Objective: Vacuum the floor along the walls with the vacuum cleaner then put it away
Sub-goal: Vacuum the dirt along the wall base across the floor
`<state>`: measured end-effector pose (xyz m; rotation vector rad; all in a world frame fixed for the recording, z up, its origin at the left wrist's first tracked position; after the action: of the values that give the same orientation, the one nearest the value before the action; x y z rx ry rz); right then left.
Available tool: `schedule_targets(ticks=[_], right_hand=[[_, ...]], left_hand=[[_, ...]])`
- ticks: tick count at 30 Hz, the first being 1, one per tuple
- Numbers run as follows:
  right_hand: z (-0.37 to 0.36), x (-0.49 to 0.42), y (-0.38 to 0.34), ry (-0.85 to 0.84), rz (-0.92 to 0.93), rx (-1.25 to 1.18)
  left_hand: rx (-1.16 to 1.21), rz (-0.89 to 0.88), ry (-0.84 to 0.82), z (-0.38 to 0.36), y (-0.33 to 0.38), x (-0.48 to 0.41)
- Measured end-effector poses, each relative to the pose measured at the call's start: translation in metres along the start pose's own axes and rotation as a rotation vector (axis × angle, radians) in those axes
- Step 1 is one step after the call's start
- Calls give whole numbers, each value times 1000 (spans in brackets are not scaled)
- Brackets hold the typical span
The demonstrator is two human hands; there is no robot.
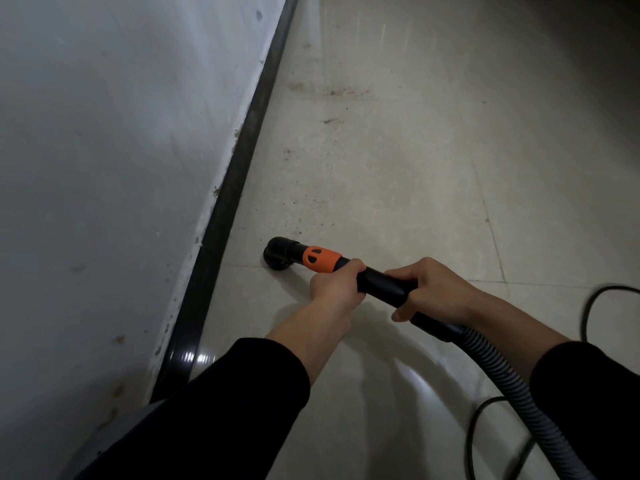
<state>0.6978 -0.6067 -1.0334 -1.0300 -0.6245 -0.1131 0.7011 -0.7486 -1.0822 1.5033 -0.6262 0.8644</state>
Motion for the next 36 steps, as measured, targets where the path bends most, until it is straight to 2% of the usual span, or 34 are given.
schedule_targets(ticks=[17, 36], right_hand=[[-27, -35, -33, 40, 44, 102], [-62, -63, -51, 134, 58, 21]], left_hand=[[73, 22, 25, 36, 27, -14], [110, -12, 113, 76, 46, -37]])
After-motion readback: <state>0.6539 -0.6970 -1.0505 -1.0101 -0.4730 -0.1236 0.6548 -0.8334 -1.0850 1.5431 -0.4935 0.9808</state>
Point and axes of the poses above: each hand's wrist, its own x-axis away from the middle knuckle, its own z-axis out of the back of the hand, y = z × x, the point moved 10 cm from there along -x, towards the middle knuckle, and after that the axes turned 9 degrees about -x, right-handed, at the moved point
